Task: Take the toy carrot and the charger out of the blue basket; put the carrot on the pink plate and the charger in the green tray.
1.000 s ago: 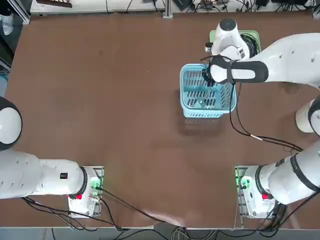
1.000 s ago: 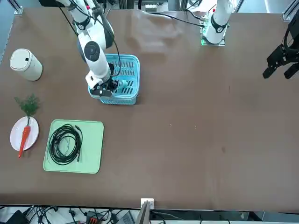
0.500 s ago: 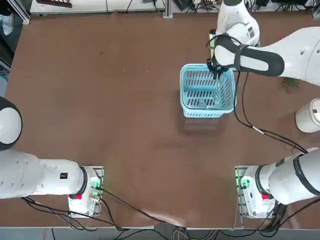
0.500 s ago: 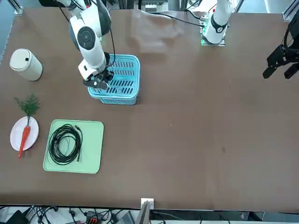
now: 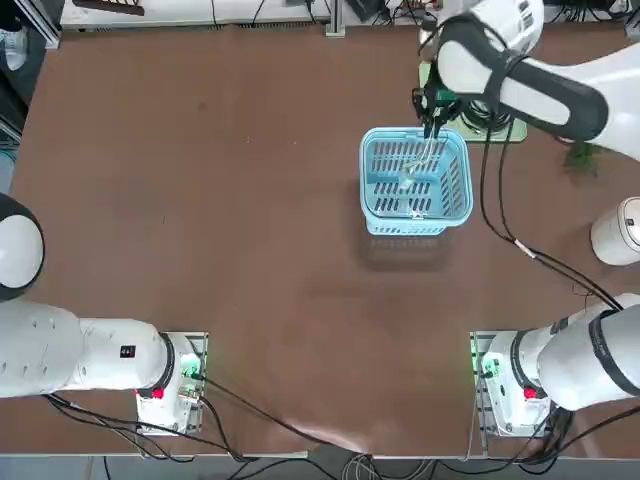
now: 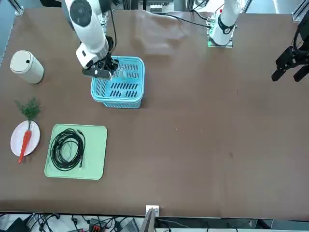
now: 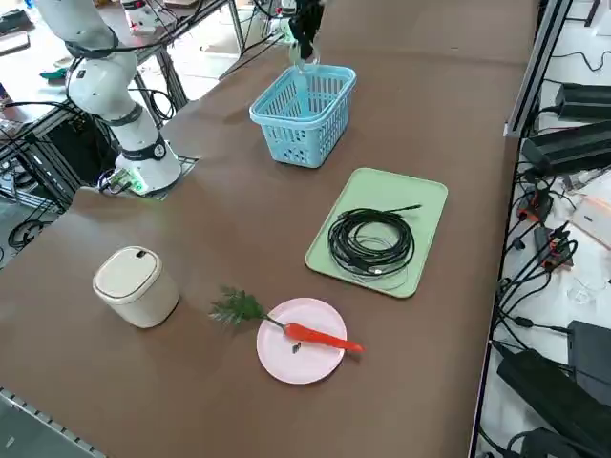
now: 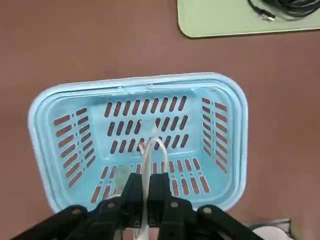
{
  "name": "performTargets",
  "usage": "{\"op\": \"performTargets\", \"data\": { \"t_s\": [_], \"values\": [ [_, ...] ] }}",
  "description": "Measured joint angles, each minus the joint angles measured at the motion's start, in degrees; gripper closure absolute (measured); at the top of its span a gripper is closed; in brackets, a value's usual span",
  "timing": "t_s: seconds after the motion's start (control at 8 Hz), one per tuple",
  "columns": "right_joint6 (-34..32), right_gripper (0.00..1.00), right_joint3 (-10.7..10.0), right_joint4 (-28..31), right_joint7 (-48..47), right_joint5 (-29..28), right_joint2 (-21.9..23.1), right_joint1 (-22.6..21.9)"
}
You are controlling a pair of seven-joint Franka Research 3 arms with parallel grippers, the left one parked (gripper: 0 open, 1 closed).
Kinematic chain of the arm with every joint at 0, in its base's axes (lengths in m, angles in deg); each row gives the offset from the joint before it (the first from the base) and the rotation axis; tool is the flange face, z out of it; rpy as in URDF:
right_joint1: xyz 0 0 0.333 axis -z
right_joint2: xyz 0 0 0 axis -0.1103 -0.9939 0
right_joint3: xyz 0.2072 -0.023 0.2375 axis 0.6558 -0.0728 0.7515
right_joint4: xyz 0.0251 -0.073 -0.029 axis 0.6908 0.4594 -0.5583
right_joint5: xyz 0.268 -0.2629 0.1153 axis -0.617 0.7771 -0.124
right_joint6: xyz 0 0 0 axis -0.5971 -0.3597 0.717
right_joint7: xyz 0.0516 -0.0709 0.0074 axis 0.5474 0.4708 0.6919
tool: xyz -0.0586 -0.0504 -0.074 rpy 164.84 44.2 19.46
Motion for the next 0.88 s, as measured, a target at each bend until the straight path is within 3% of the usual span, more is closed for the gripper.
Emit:
{"op": "performTargets", "data": {
  "t_s": [0.5, 0.88],
  "values": [
    [-3.5, 0.96, -2.6, -10.7, 4.0, 1.1, -0.3, 2.8],
    [-3.2, 0.96, -3.5, -19.2, 14.7, 4.5, -8.5, 10.3]
  ]
}}
